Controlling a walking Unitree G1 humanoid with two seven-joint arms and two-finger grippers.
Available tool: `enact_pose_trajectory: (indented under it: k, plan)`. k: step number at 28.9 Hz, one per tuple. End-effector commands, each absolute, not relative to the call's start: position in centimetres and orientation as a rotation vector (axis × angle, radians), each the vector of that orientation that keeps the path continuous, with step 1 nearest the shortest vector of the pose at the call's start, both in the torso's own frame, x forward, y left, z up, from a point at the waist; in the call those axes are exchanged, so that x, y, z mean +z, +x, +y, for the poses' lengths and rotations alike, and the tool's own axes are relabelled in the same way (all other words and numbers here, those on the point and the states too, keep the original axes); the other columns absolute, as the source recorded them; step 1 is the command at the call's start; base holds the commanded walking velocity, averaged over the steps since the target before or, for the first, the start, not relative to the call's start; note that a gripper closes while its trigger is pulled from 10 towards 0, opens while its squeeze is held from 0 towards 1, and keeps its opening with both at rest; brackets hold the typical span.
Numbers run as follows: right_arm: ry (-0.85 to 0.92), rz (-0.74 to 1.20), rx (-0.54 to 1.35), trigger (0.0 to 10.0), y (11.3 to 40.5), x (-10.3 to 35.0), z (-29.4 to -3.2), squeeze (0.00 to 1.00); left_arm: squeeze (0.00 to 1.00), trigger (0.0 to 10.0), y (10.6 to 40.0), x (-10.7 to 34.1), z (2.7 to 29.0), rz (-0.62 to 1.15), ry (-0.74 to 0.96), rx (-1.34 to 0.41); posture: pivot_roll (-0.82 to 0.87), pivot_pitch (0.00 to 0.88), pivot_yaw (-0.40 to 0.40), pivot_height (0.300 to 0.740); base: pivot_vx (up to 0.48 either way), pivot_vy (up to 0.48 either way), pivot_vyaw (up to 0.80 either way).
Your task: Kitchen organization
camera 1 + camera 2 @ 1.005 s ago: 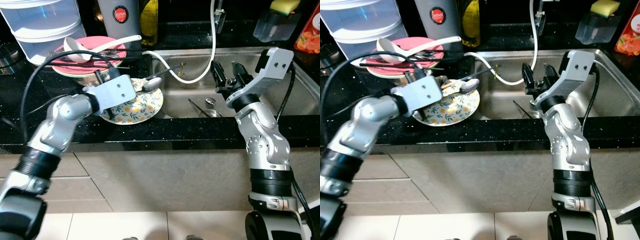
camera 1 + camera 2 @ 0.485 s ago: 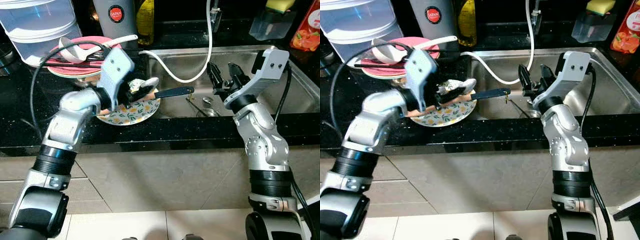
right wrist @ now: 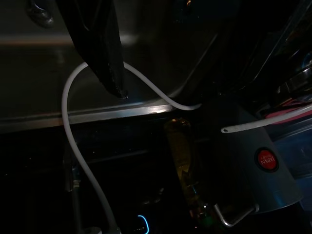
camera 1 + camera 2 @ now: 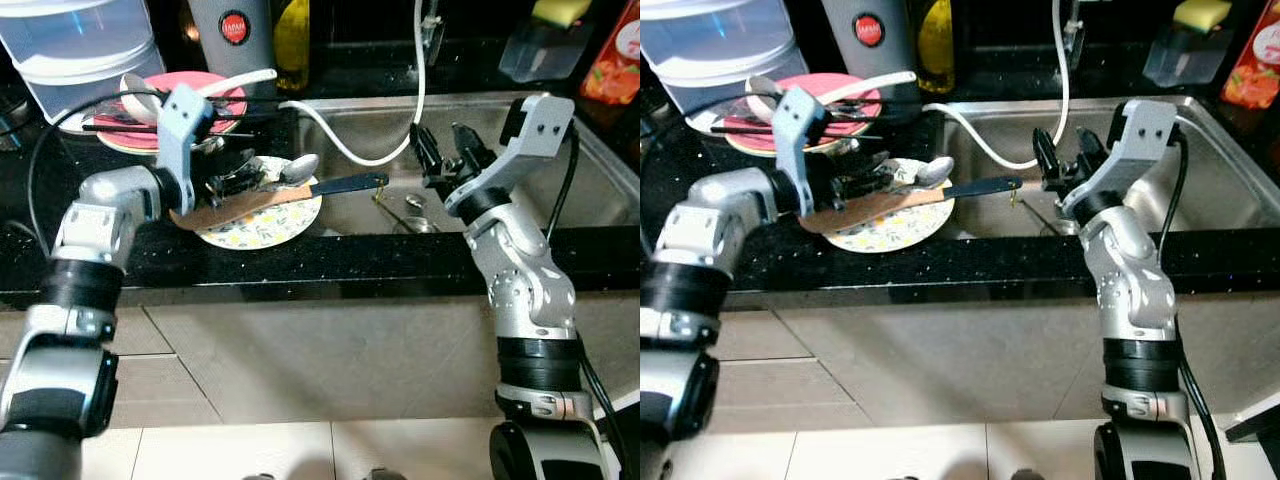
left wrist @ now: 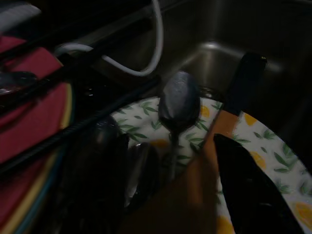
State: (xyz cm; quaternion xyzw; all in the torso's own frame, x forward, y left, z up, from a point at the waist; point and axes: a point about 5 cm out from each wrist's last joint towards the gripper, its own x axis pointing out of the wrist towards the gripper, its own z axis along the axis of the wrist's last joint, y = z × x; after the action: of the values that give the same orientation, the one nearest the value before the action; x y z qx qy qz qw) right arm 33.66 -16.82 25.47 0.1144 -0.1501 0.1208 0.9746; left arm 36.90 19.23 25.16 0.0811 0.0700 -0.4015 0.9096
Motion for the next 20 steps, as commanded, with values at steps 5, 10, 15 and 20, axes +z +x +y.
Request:
enact_pose_trajectory:
  k: [5, 10, 15, 20]
  plan:
    - [0.231, -0.297, 0.222, 10.0, 33.2, 25.3, -17.2, 0.00, 1.00, 10.0, 37.3, 24.9, 20.7, 0.232, 0.190, -0.845, 0.05, 0.077, 0.030, 0.740, 0.000, 0.000, 0.00]
    - [0.230, -0.299, 0.210, 10.0, 33.0, 25.2, -17.4, 0.00, 1.00, 10.0, 37.8, 24.8, 20.3, 0.259, 0.203, -0.873, 0.05, 0.079, 0.038, 0.740, 0.000, 0.000, 0.00]
    - [0.230, -0.303, 0.203, 10.0, 32.8, 25.2, -17.5, 0.00, 0.44, 10.0, 38.3, 24.1, 19.3, 0.281, 0.219, -0.902, 0.03, 0.083, 0.045, 0.740, 0.000, 0.000, 0.00]
    - [0.231, -0.303, 0.195, 10.0, 32.7, 25.2, -17.5, 0.00, 0.00, 9.5, 38.7, 23.6, 18.0, 0.301, 0.245, -0.943, 0.03, 0.093, 0.050, 0.740, 0.000, 0.000, 0.00]
